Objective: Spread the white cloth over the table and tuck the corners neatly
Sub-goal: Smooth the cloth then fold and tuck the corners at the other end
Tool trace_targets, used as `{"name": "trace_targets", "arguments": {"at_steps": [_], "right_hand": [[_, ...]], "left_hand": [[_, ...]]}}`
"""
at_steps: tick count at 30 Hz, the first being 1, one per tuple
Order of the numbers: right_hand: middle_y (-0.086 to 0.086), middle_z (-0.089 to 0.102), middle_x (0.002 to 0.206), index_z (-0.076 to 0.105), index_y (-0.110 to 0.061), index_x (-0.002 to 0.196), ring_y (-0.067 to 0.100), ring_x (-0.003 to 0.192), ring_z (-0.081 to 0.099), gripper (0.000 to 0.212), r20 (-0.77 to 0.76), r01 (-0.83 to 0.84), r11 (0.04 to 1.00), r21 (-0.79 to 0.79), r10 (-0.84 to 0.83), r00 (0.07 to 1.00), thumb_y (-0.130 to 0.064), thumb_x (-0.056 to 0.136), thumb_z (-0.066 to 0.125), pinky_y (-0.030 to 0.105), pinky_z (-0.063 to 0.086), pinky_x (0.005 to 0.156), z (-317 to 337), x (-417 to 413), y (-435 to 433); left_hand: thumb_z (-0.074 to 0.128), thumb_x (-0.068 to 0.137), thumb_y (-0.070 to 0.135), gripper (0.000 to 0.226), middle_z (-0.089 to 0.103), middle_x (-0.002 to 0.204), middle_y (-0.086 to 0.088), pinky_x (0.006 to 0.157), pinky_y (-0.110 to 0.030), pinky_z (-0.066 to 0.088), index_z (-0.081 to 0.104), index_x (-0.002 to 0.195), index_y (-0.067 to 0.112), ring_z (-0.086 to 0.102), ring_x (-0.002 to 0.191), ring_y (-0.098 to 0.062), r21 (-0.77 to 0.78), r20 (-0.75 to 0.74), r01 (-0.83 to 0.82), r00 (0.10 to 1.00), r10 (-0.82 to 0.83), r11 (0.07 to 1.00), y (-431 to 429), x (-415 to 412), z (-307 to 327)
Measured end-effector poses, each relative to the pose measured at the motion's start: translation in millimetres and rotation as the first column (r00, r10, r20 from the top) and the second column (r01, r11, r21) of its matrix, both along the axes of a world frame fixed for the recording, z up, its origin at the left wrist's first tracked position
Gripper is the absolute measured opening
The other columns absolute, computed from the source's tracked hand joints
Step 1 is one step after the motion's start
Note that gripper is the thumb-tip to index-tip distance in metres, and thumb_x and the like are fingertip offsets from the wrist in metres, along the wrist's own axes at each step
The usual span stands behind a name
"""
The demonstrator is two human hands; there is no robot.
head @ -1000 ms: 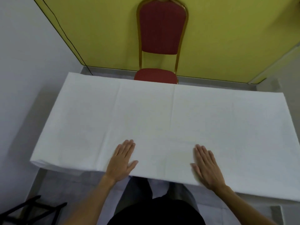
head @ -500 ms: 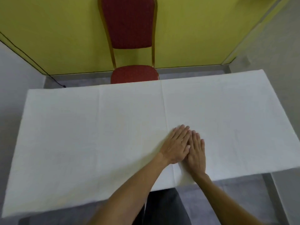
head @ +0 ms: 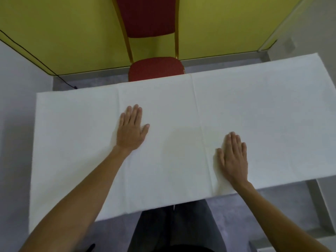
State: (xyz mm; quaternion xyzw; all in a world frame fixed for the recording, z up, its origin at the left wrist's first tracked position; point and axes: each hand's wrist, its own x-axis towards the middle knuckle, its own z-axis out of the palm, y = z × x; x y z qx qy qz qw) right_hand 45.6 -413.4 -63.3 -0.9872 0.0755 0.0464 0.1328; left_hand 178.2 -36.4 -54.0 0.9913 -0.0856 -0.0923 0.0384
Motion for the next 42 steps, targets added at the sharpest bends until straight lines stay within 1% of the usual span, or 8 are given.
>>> {"name": "trace_targets", "arguments": {"at_steps": [4,8,11,15,22,29,37,42], "right_hand": [[0.023,0.023,0.161,0.025,0.003,0.153,0.038,0.151,0.016,0.065,0.013,0.180,0.981,0.077,-0.181,0.983,-0.033,0.099,0.025,0.052,0.010,0.124,13.5,36.7,50.4],[0.015,0.010,0.166,0.013,-0.003,0.157,0.030,0.154,0.003,0.058,0.007,0.054,0.984,0.169,-0.056,0.998,-0.029,0.106,0.021,0.046,-0.001,0.125,9.5,107.0,111.3],[0.007,-0.004,0.167,0.002,-0.010,0.159,0.024,0.154,-0.008,0.062,-0.037,0.000,0.995,0.097,0.003,0.999,-0.041,0.106,0.013,0.043,-0.008,0.125,-4.2,124.4,117.0],[0.006,0.003,0.168,0.009,-0.011,0.159,0.023,0.155,-0.001,0.063,0.016,-0.040,0.999,-0.012,0.040,0.999,-0.042,0.105,0.011,0.044,0.000,0.125,-13.6,118.6,111.4],[0.006,0.006,0.167,0.009,-0.012,0.159,0.024,0.155,0.003,0.063,0.028,-0.022,0.999,-0.025,0.023,0.999,-0.043,0.105,0.014,0.047,0.005,0.125,-14.1,117.8,114.1],[0.012,0.011,0.166,0.011,-0.007,0.158,0.029,0.154,0.005,0.070,0.009,0.018,1.000,-0.008,-0.018,1.000,-0.049,0.102,0.014,0.050,0.006,0.125,-5.3,120.6,124.4],[0.011,0.009,0.167,0.013,-0.007,0.158,0.026,0.154,0.002,0.063,0.026,-0.183,0.981,0.070,0.182,0.983,-0.040,0.104,0.012,0.046,-0.002,0.125,-3.0,128.7,215.0],[0.009,0.005,0.167,0.008,-0.009,0.159,0.026,0.154,-0.001,0.064,0.021,-0.207,0.978,0.001,0.207,0.978,-0.044,0.105,0.014,0.047,0.000,0.125,-10.8,126.2,209.0]], "left_hand": [[0.020,0.097,0.050,0.074,0.012,0.163,-0.015,0.122,-0.051,0.009,0.015,0.153,0.003,0.006,0.151,-0.034,-0.034,-0.030,-0.128,0.992,0.127,0.991,24.5,9.6,11.5],[0.026,0.098,0.040,0.067,0.015,0.162,-0.014,0.122,-0.050,0.013,0.020,0.153,0.002,0.007,0.151,-0.029,-0.195,0.017,0.199,0.980,-0.200,0.960,-78.9,30.8,10.3],[0.025,0.100,0.042,0.066,0.014,0.163,-0.013,0.122,-0.048,0.012,0.020,0.153,0.005,0.006,0.151,-0.028,-0.139,0.007,0.348,0.936,-0.351,0.927,-131.4,50.1,9.4],[0.020,0.098,0.057,0.072,0.011,0.164,-0.006,0.123,-0.047,0.009,0.016,0.155,0.014,0.005,0.152,-0.026,-0.056,-0.004,0.440,0.897,-0.441,0.896,-105.0,90.4,0.5],[0.018,0.098,0.059,0.075,0.016,0.163,-0.006,0.122,-0.046,0.014,0.017,0.155,0.011,0.011,0.151,-0.029,-0.036,0.038,0.114,0.993,-0.112,0.993,41.6,122.3,-3.4],[0.015,0.097,0.059,0.081,0.010,0.163,-0.017,0.122,-0.050,0.007,0.011,0.154,0.003,0.003,0.151,-0.033,-0.057,0.017,-0.242,0.970,0.243,0.969,162.5,89.8,1.0],[0.028,0.100,0.039,0.065,0.015,0.162,-0.015,0.120,-0.050,0.015,0.020,0.152,0.001,0.007,0.151,-0.029,-0.214,0.047,0.094,0.995,-0.086,0.972,9.8,15.4,2.2],[0.030,0.099,0.041,0.065,0.015,0.163,-0.010,0.121,-0.047,0.014,0.021,0.153,0.005,0.007,0.151,-0.028,-0.153,0.050,0.064,0.997,-0.057,0.986,24.7,-21.1,-6.8]]}}
